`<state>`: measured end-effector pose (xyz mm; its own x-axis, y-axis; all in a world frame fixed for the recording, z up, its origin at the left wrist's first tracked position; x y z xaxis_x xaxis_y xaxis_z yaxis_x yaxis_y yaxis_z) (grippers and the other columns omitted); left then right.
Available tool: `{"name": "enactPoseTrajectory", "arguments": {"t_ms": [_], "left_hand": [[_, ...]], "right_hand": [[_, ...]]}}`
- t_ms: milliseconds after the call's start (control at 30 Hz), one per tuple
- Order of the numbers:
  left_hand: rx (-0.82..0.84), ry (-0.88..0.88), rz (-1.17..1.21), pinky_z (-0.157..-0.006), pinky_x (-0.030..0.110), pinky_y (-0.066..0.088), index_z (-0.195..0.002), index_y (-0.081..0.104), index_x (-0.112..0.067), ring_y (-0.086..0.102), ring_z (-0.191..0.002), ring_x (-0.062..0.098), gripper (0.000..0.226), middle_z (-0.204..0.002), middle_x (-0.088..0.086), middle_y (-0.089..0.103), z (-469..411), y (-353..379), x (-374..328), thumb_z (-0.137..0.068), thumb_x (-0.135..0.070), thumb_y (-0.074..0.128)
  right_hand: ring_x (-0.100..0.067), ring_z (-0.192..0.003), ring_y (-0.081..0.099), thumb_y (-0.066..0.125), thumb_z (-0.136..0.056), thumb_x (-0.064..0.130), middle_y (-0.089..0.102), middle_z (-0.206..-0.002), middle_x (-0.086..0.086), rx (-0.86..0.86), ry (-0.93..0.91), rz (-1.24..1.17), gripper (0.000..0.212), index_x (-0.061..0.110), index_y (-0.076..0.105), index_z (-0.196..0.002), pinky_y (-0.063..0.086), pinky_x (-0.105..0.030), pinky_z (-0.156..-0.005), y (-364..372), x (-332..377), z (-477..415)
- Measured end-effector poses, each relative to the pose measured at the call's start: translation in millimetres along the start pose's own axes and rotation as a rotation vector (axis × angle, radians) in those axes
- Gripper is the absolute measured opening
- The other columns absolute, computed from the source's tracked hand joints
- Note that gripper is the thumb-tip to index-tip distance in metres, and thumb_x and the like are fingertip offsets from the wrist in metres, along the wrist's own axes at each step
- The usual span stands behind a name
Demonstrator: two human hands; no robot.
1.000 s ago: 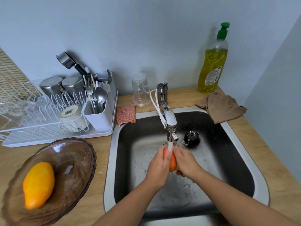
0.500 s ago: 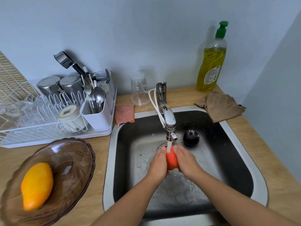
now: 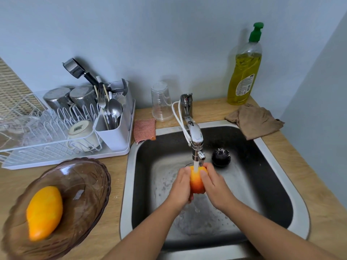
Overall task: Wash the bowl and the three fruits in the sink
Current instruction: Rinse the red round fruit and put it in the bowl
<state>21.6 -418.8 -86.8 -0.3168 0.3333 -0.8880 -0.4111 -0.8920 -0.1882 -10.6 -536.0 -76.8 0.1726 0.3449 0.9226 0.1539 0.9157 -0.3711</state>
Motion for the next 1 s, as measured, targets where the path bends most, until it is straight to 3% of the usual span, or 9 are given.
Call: {"name": "enactPoseTrajectory", "arguments": {"t_ms": [100,167,367,533,667,733,867,933,1000], "left_hand": [[0.035,0.299,-0.334,-0.074,0.027,0.050,-0.128,0.039,-0.036,0.057,-0.091,0.012,0.038,-0.116,0.000,0.056,8,-3,3,-0.095,-0.053,0.029],[0.020,0.378,-0.437,-0.084,0.032,0.049,-0.132,0.033,-0.035,0.054,-0.099,0.014,0.046,-0.119,-0.005,0.052,10,-2,9,-0.090,-0.053,0.029],[-0.073,0.032,0.005,-0.049,0.024,0.044,-0.105,0.051,-0.025,0.051,-0.065,0.013,0.032,-0.085,0.002,0.055,1,3,0,-0.100,-0.047,0.029],[-0.077,0.394,-0.384,-0.084,0.025,0.045,-0.130,0.038,-0.033,0.051,-0.105,0.009,0.045,-0.123,-0.007,0.047,12,1,4,-0.092,-0.056,0.030],[-0.020,0.073,-0.010,-0.052,0.022,0.043,-0.119,0.046,-0.027,0.051,-0.063,0.010,0.034,-0.087,0.004,0.054,4,5,-1,-0.099,-0.049,0.028],[-0.038,0.050,-0.039,-0.052,0.026,0.045,-0.117,0.048,-0.023,0.051,-0.059,0.011,0.037,-0.080,0.002,0.054,1,5,-3,-0.100,-0.049,0.028],[-0.062,0.327,-0.292,-0.091,0.031,0.049,-0.131,0.040,-0.029,0.053,-0.107,0.013,0.040,-0.120,-0.003,0.052,7,6,1,-0.098,-0.050,0.033],[-0.043,0.260,-0.169,-0.080,0.029,0.052,-0.125,0.042,-0.031,0.057,-0.100,0.014,0.035,-0.115,0.001,0.054,8,8,2,-0.098,-0.051,0.031],[-0.007,0.020,0.052,-0.055,0.023,0.047,-0.118,0.049,-0.022,0.058,-0.067,0.011,0.043,-0.085,0.005,0.058,7,11,-2,-0.099,-0.053,0.026]], "right_hand": [[-0.021,-0.056,0.060,0.037,-0.099,0.029,0.059,-0.085,-0.009,0.092,0.187,-0.070,0.023,0.020,0.057,-0.101,0.041,-0.024,-0.040,0,-4,-8],[-0.024,-0.053,0.061,0.033,-0.099,0.030,0.059,-0.084,-0.011,0.140,0.324,-0.078,0.029,0.018,0.059,-0.100,0.041,-0.025,-0.040,-1,-4,-13],[-0.009,-0.071,0.052,0.037,-0.100,0.025,0.053,-0.076,0.011,-0.061,-0.162,0.302,0.022,0.028,0.054,-0.086,0.036,-0.021,-0.061,4,1,-1],[-0.021,-0.045,0.054,0.035,-0.098,0.038,0.059,-0.058,-0.010,0.092,0.422,-0.245,0.032,0.020,0.060,-0.088,0.035,-0.022,-0.039,2,0,-9],[-0.017,-0.072,0.059,0.039,-0.098,0.039,0.062,-0.081,0.002,-0.050,-0.066,0.196,0.021,0.025,0.052,-0.089,0.043,-0.029,-0.061,-2,2,-5],[-0.016,-0.073,0.058,0.039,-0.098,0.038,0.060,-0.082,0.004,-0.067,-0.120,0.162,0.017,0.030,0.048,-0.087,0.041,-0.026,-0.061,-1,0,-2],[-0.019,-0.043,0.051,0.028,-0.096,0.056,0.058,-0.060,-0.009,0.059,0.480,-0.254,0.048,0.018,0.056,-0.093,0.037,-0.021,-0.037,1,-5,-10],[-0.020,-0.050,0.054,0.028,-0.097,0.053,0.059,-0.067,-0.010,0.042,0.496,-0.202,0.045,0.018,0.056,-0.092,0.041,-0.022,-0.042,0,-3,-13],[-0.014,-0.070,0.055,0.031,-0.099,0.044,0.059,-0.086,-0.003,-0.048,0.165,0.050,0.033,0.025,0.056,-0.091,0.045,-0.028,-0.061,-1,-1,-10]]}}
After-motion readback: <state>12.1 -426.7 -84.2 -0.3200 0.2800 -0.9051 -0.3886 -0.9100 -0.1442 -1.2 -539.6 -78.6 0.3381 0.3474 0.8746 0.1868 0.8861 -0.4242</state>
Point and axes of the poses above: each hand's wrist, its own z-axis away from the middle knuckle, its own y-axis out of the palm, x = y × z, the point moved 3 cm from there along -z, towards the middle knuckle
